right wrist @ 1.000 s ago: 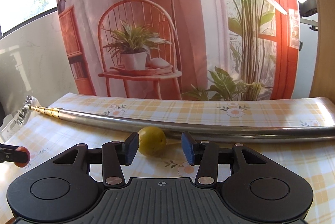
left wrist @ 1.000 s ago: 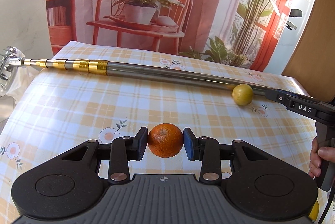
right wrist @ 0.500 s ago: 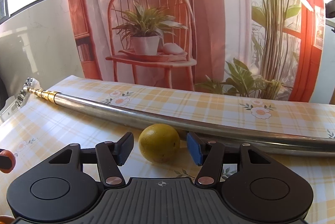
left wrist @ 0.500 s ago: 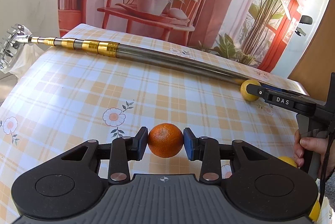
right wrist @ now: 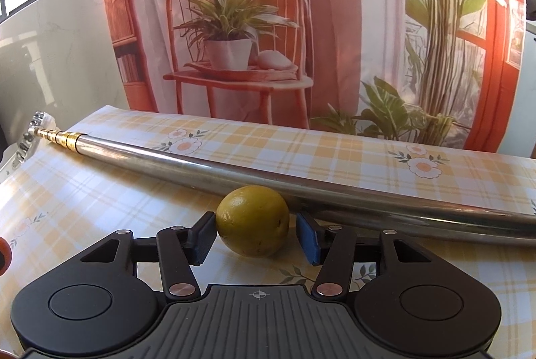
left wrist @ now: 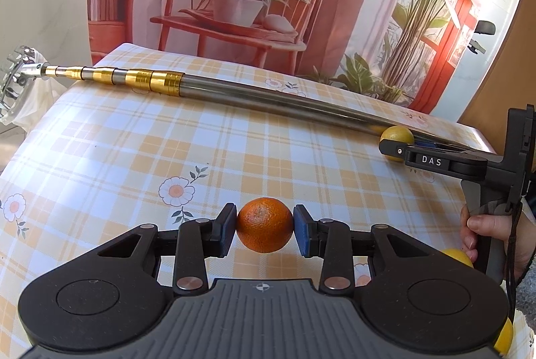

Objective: Organize fruits
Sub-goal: 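Grasp the green-yellow lemon with the right tool while the left tool holds the mandarin, then carry the mandarin and lemon toward the cream bowl with both tools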

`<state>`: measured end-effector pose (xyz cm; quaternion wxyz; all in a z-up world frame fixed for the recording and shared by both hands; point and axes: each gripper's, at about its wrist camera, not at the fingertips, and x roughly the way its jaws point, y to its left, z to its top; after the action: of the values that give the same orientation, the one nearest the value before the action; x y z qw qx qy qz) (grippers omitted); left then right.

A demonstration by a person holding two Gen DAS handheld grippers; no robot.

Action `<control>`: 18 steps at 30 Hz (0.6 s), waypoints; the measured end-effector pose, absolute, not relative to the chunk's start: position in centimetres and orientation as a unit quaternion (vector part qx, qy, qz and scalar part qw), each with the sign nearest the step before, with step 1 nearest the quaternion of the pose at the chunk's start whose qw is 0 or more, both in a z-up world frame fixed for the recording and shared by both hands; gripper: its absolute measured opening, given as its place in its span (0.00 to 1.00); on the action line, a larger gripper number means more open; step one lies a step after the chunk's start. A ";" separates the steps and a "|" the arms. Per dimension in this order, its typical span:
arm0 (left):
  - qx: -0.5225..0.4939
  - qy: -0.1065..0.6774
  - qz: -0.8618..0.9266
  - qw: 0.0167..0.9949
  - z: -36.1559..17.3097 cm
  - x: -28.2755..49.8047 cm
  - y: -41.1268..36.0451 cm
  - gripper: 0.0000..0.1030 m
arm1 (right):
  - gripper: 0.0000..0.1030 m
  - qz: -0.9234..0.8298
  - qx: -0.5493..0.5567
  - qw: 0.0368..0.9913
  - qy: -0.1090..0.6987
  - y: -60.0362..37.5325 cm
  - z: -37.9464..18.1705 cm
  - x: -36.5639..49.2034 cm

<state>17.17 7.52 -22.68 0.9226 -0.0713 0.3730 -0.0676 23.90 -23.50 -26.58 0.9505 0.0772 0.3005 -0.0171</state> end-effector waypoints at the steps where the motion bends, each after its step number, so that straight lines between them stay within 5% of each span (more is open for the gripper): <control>1: -0.070 0.372 -0.067 0.923 -22.7 17.2 7.5 0.38 | 0.42 -0.017 0.078 0.950 0.301 -23.5 -26.5 23.9; 18: -0.061 0.353 -0.074 0.931 -21.1 16.4 7.0 0.38 | 0.42 -0.018 0.096 0.953 0.286 -23.2 -24.8 19.4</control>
<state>16.38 6.98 -21.11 0.9308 -0.0612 0.3527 -0.0743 19.43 -23.23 -24.77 0.9534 0.0957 0.2857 -0.0180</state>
